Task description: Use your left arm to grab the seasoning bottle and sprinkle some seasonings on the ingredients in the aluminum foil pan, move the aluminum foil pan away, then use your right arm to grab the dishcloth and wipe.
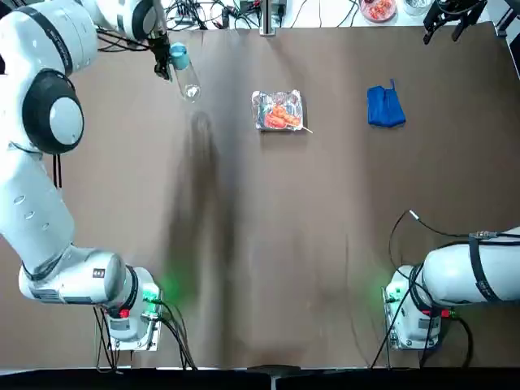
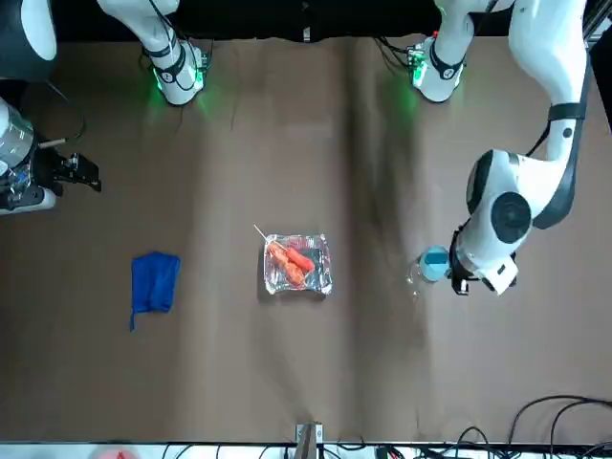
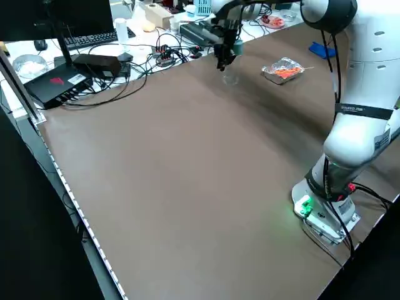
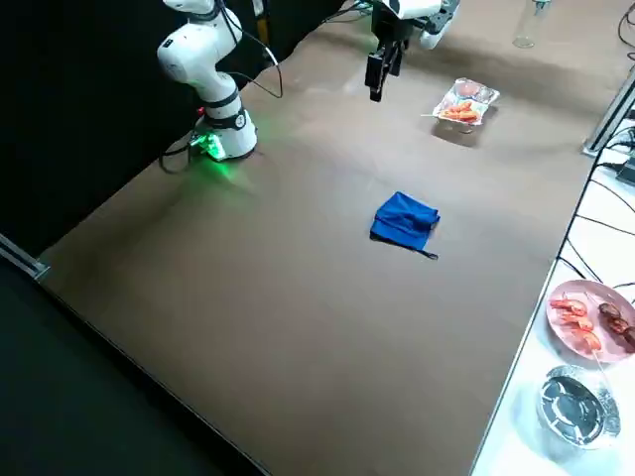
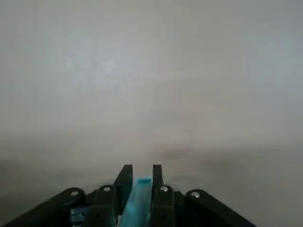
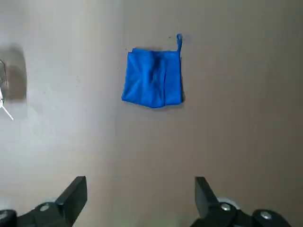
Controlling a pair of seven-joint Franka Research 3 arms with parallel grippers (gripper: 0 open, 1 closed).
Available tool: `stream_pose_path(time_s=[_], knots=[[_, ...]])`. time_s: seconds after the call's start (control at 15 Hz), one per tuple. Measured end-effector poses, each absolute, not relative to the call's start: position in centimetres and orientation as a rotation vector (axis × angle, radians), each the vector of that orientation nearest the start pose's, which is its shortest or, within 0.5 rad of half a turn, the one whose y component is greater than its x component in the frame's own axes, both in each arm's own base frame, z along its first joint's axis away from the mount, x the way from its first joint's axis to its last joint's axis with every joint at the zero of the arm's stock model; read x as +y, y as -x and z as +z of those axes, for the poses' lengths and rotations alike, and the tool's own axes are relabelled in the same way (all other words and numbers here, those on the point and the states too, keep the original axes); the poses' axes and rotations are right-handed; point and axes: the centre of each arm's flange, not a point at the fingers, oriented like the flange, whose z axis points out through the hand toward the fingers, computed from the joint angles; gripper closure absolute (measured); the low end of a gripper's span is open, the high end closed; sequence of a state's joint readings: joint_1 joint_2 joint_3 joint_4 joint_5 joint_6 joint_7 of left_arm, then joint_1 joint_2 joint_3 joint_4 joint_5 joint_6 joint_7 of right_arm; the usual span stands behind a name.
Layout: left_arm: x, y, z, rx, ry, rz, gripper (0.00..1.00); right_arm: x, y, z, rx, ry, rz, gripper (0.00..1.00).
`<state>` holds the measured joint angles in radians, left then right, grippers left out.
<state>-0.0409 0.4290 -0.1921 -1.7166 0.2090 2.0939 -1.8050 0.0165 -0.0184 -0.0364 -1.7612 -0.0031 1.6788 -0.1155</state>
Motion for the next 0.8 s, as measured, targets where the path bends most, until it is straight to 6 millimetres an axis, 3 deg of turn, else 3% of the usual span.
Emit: stream_pose_path(time_s=[0.27,0.33,0.8], knots=[[-18.0,-63.1,37.3,-2.001,2.181,-0.132,0.78,-1.1,-55.0,55.4,-0.151,3.134,0.101,0.00],[-20.5,-62.3,38.6,-1.994,2.140,-0.165,0.78,-1.1,-55.0,55.4,-0.151,3.134,0.101,0.00],[-28.9,-58.7,41.3,-1.993,2.005,-0.396,0.78,-1.1,-55.0,55.4,-0.151,3.134,0.101,0.00]])
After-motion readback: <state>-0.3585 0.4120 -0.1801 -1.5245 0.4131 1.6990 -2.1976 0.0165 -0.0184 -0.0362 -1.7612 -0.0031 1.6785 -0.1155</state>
